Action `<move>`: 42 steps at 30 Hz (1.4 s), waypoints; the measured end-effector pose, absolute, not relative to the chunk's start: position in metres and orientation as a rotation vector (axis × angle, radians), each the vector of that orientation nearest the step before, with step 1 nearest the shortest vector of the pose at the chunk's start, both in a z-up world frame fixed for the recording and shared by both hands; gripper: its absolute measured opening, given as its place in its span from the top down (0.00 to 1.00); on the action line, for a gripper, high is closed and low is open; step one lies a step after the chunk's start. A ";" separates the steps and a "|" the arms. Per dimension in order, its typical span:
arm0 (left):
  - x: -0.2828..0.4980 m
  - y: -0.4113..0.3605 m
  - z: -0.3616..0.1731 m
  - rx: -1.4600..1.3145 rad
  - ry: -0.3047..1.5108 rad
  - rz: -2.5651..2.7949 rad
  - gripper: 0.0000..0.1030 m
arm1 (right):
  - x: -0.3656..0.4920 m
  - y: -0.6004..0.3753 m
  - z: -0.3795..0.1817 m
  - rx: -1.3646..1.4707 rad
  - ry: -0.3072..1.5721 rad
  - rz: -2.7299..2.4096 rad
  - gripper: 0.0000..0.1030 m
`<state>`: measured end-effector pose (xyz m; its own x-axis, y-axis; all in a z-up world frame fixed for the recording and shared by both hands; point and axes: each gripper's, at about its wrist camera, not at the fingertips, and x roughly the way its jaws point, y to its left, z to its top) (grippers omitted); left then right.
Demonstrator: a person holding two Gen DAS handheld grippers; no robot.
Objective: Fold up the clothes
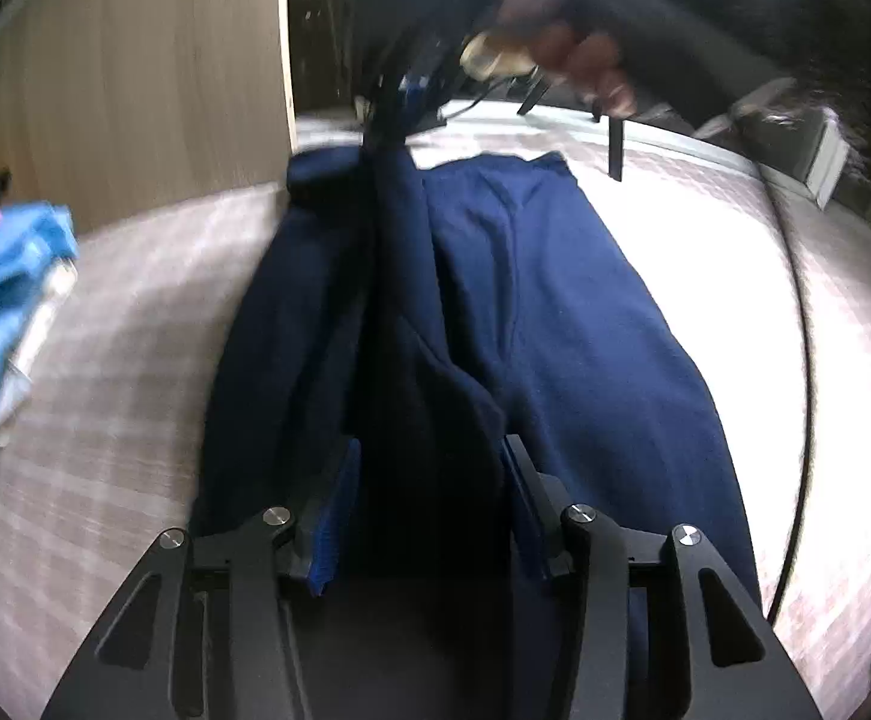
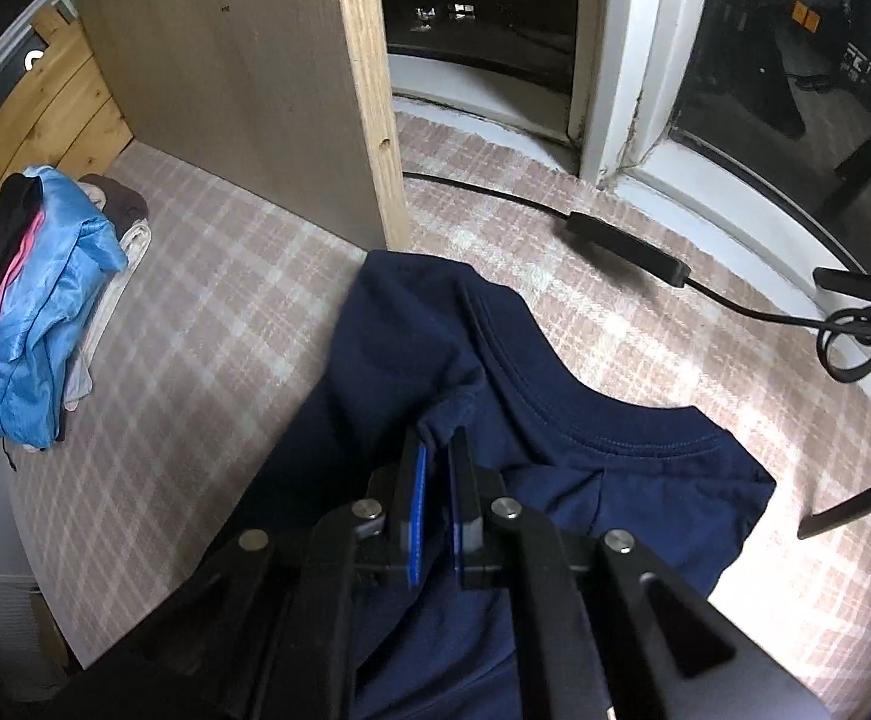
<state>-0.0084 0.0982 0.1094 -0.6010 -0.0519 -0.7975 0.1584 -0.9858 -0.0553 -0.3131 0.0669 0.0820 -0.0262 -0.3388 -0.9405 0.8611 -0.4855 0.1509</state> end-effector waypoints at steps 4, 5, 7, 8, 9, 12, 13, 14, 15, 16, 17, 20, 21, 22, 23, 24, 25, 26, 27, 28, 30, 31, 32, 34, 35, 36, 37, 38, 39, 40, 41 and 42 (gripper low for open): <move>-0.005 0.086 0.115 1.291 0.339 -2.732 0.90 | -0.317 0.064 0.083 1.336 0.600 -1.665 0.94; -0.004 0.082 0.117 1.275 0.370 -2.738 0.95 | -0.318 0.064 0.083 1.340 0.589 -1.664 0.94; -0.001 0.075 0.121 1.246 0.445 -2.751 0.95 | -0.321 0.064 0.083 1.350 0.569 -1.662 0.94; -0.001 0.070 0.123 1.245 0.513 -2.760 0.95 | -0.322 0.064 0.083 1.353 0.564 -1.661 0.94; -0.001 0.065 0.124 1.244 0.572 -2.766 0.95 | -0.323 0.065 0.083 1.357 0.562 -1.659 0.94; -0.004 0.064 0.122 1.258 0.565 -2.770 0.95 | -0.323 0.065 0.079 1.359 0.569 -1.649 0.94; -0.003 0.065 0.123 1.248 0.549 -2.770 0.95 | -0.323 0.065 0.078 1.359 0.563 -1.649 0.94; -0.003 0.064 0.125 1.234 0.535 -2.770 0.96 | -0.323 0.064 0.077 1.361 0.549 -1.646 0.94; -0.002 0.062 0.129 1.211 0.523 -2.771 0.96 | -0.324 0.063 0.077 1.365 0.533 -1.641 0.94; 0.001 0.059 0.134 1.185 0.502 -2.766 0.96 | -0.324 0.062 0.077 1.368 0.516 -1.637 0.94; 0.004 0.056 0.139 1.157 0.480 -2.760 0.96 | -0.324 0.060 0.079 1.365 0.495 -1.629 0.94; 0.016 0.043 0.161 1.076 0.421 -2.735 0.96 | -0.320 0.051 0.092 1.338 0.408 -1.597 0.94; 0.019 0.039 0.167 1.057 0.411 -2.729 0.96 | -0.318 0.048 0.101 1.316 0.362 -1.579 0.94; 0.021 0.035 0.173 1.038 0.402 -2.723 0.96 | -0.316 0.047 0.110 1.288 0.327 -1.568 0.94; 0.023 0.033 0.177 1.024 0.385 -2.720 0.96 | -0.313 0.046 0.119 1.257 0.299 -1.559 0.94; 0.021 0.036 0.177 1.019 0.352 -2.724 0.96 | -0.312 0.048 0.125 1.230 0.288 -1.562 0.94; 0.019 0.039 0.176 1.021 0.318 -2.728 0.96 | -0.311 0.050 0.128 1.205 0.286 -1.573 0.95; 0.014 0.045 0.169 1.050 0.285 -2.735 0.96 | -0.313 0.053 0.122 1.208 0.306 -1.590 0.95; 0.009 0.052 0.159 1.100 0.260 -2.739 0.96 | -0.315 0.055 0.111 1.226 0.337 -1.611 0.95; 0.003 0.058 0.148 1.149 0.234 -2.742 0.96 | -0.318 0.058 0.099 1.243 0.368 -1.632 0.95; -0.011 0.071 0.124 1.264 0.155 -2.718 0.96 | -0.323 0.061 0.075 1.285 0.432 -1.667 0.95; -0.015 0.074 0.115 1.310 0.141 -2.708 0.95 | -0.325 0.062 0.061 1.313 0.466 -1.676 0.94; -0.019 0.076 0.109 1.346 0.135 -2.702 0.94 | -0.326 0.062 0.055 1.325 0.492 -1.683 0.94; -0.020 0.076 0.106 1.376 0.155 -2.703 0.89 | -0.326 0.060 0.048 1.333 0.534 -1.692 0.94; -0.021 0.076 0.105 1.393 0.165 -2.704 0.81 | -0.326 0.059 0.045 1.337 0.556 -1.696 0.94; -0.022 0.077 0.107 1.415 0.175 -2.705 0.73 | -0.326 0.058 0.042 1.340 0.577 -1.700 0.94; -0.021 0.077 0.110 1.433 0.188 -2.709 0.71 | -0.326 0.057 0.039 1.344 0.598 -1.705 0.93; -0.018 0.077 0.115 1.443 0.211 -2.716 0.71 | -0.323 0.055 0.040 1.332 0.630 -1.714 0.91; -0.011 0.076 0.122 1.440 0.233 -2.727 0.71 | -0.319 0.054 0.046 1.308 0.654 -1.728 0.89; 0.005 0.072 0.133 1.412 0.255 -2.743 0.71 | -0.316 0.059 0.058 1.279 0.636 -1.738 0.89; 0.021 0.068 0.144 1.383 0.277 -2.759 0.69 | -0.312 0.067 0.072 1.249 0.599 -1.747 0.89; 0.037 0.064 0.155 1.355 0.299 -2.775 0.65 | -0.309 0.075 0.085 1.218 0.561 -1.755 0.89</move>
<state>0.0370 0.0639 0.1548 -0.6180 0.0486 -0.7847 0.1195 -0.9807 -0.1548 -0.3091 0.0754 0.0854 -0.1102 -0.4145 -0.9034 0.8618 -0.4926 0.1208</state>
